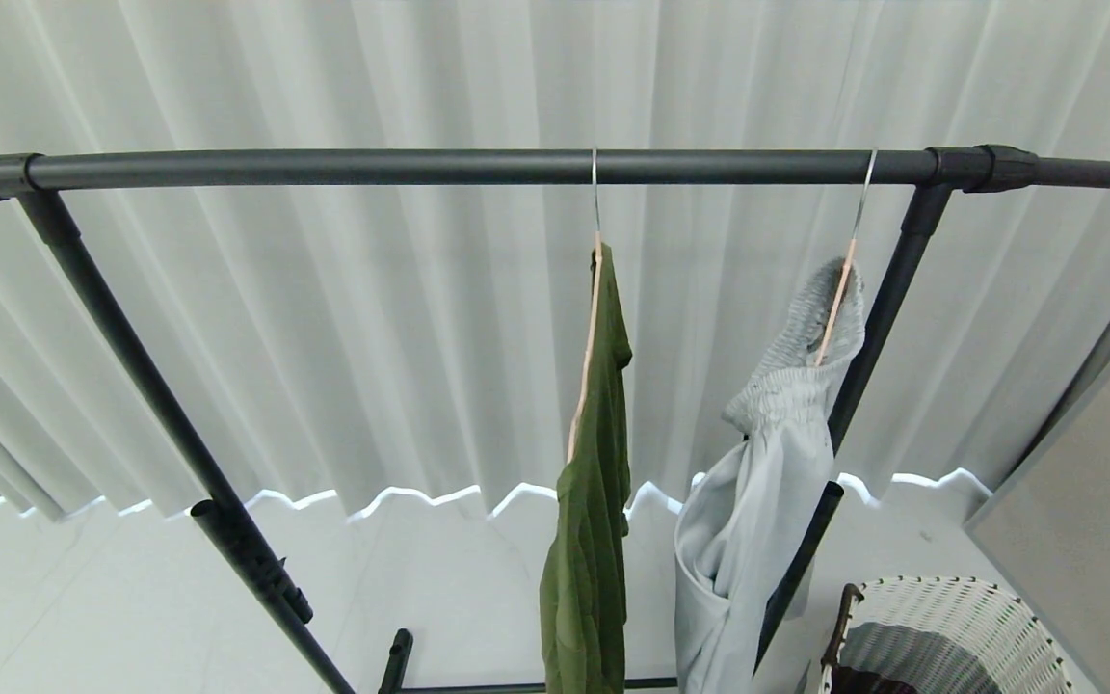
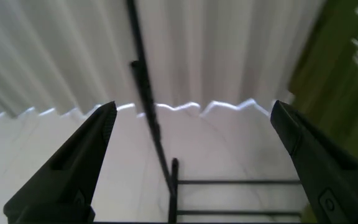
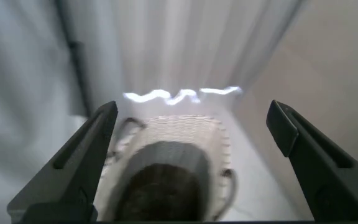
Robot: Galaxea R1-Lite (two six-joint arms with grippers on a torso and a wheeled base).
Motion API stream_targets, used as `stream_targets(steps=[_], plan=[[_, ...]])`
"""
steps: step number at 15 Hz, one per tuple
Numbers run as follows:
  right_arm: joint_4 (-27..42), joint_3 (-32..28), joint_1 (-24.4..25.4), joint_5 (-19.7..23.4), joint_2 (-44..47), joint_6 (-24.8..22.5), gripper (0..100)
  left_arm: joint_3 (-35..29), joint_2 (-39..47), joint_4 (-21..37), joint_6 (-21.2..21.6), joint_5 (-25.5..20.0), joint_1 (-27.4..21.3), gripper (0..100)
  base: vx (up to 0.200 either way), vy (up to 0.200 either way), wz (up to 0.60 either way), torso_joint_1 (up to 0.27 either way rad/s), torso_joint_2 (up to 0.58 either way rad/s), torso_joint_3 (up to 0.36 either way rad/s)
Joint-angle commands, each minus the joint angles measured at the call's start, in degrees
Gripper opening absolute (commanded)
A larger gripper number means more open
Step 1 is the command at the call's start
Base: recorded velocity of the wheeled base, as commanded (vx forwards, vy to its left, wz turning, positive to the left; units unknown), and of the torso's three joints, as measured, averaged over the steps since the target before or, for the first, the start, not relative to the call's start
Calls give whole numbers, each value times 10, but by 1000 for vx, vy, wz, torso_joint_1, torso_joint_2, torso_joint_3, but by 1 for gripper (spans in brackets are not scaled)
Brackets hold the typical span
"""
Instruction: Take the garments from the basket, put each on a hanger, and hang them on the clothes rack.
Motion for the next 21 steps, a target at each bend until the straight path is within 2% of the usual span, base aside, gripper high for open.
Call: stream_targets(steps=[1,2,4,8,21], plan=[[15,0,0,13,2,3,100,0,-9,2,-4,0,-62,100,0,0,0,0,0,0],[30,-2,0,20,3,1,100,0,-10,2,-8,0,-69,100,0,0,0,0,0,0],[28,-2,37,21,-23,6,100,0,-11,2,-10,1,-64,100,0,0,0,0,0,0],[28,-2,31,19,-42,33,100,0,-50,2,-16,1,-42,100,0,0,0,0,0,0],[28,-2,31,19,-42,32,100,0,-52,2,-25,1,-42,100,0,0,0,0,0,0]])
